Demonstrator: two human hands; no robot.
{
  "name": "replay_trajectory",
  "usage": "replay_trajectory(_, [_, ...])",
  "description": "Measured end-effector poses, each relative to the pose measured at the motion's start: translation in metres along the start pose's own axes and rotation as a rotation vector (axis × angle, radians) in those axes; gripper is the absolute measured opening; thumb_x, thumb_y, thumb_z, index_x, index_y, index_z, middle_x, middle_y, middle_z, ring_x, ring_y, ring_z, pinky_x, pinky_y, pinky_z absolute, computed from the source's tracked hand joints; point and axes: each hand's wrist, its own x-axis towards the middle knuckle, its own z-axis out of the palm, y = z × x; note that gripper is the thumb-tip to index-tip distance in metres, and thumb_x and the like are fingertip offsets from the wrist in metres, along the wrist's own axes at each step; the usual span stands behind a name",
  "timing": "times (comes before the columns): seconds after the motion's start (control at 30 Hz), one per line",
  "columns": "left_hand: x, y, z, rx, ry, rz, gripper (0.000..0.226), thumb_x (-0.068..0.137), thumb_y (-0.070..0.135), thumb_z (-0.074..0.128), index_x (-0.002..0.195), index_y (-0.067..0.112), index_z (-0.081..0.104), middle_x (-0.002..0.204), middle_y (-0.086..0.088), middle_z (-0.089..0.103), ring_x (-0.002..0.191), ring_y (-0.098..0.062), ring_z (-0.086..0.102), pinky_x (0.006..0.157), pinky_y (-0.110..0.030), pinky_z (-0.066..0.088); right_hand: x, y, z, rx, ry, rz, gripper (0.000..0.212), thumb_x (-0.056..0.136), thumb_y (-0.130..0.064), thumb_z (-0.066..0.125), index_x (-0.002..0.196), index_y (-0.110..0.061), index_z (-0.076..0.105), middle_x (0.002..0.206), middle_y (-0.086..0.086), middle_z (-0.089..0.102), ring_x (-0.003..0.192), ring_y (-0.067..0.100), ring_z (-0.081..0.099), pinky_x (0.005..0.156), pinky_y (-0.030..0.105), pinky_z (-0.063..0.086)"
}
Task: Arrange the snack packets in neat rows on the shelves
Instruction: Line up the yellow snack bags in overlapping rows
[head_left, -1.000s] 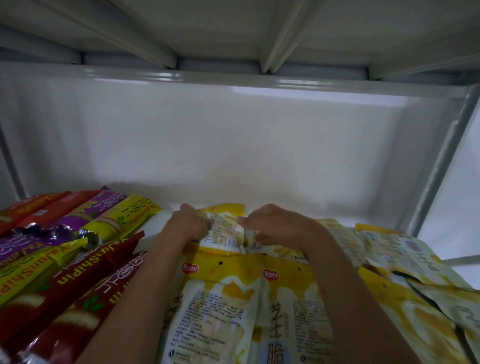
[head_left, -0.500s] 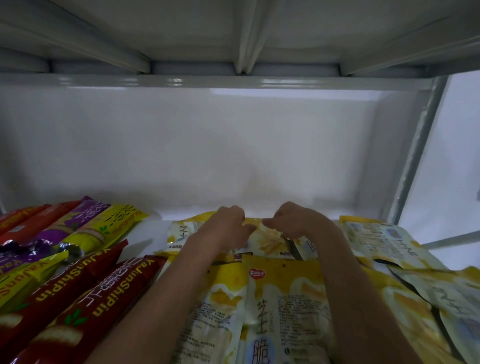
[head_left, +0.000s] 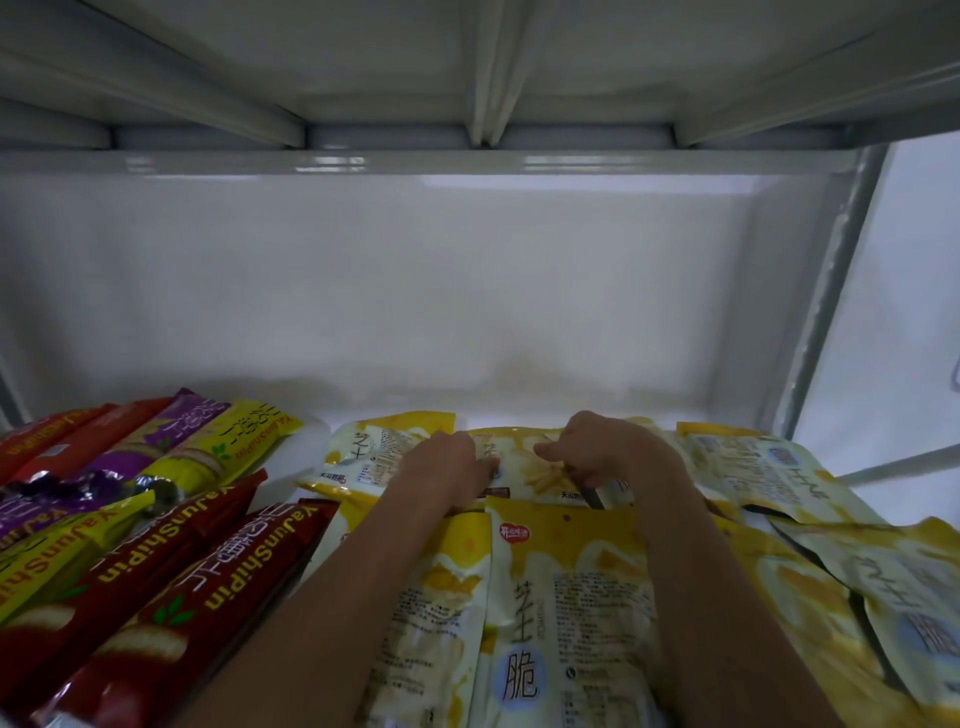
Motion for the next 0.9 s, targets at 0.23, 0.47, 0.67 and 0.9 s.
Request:
replay_trajectory(0.23, [0.002,-0.002,-0.002,-0.238,-0.059,-0.045,0.058,0.106,0.054,0.050,0.091,0.000,0.065,0.082,-0.022,0.062,0.081,-0.031,0.065,0.070,-0.038,0.049,-0.001,-0.005,-0.001,-0.023,-0.057,-0.012,0.052,0.101,-0.052,0.060,0.070,-0.010,0.053,0.054,0.001,0.051,0.051,0.016,0.047,0.065,0.028,0.044])
replay_trajectory(0.47, [0.007,-0.027,-0.021,-0.789,-0.044,-0.162,0.052,0.087,0.048,0.081,0.075,0.016,0.043,0.063,-0.005,0.034,0.049,-0.019,0.035,0.055,-0.029,0.028,-0.005,-0.008,-0.006,0.201,-0.098,-0.044,0.058,0.097,-0.061,0.060,0.123,-0.009,0.067,0.113,0.007,0.074,0.102,0.021,0.073,0.098,0.040,0.056])
replay_trajectory(0.67, [0.007,-0.054,-0.040,-1.041,0.100,-0.164,0.045,0.076,0.033,0.094,0.090,0.007,0.061,0.097,-0.012,0.076,0.085,-0.029,0.076,0.079,-0.047,0.061,-0.009,-0.012,-0.010,0.369,-0.016,-0.089,0.047,0.100,-0.046,0.066,0.120,-0.004,0.068,0.118,0.015,0.072,0.084,0.021,0.065,0.075,0.032,0.050])
replay_trajectory(0.9, [-0.020,-0.056,-0.090,-1.277,0.109,-0.016,0.033,0.091,0.012,0.079,0.120,0.002,0.066,0.108,-0.016,0.079,0.091,-0.025,0.079,0.071,-0.031,0.063,-0.013,-0.018,-0.025,0.550,0.070,-0.195,0.064,0.095,-0.052,0.069,0.136,-0.003,0.061,0.130,0.015,0.066,0.109,0.025,0.068,0.083,0.030,0.051])
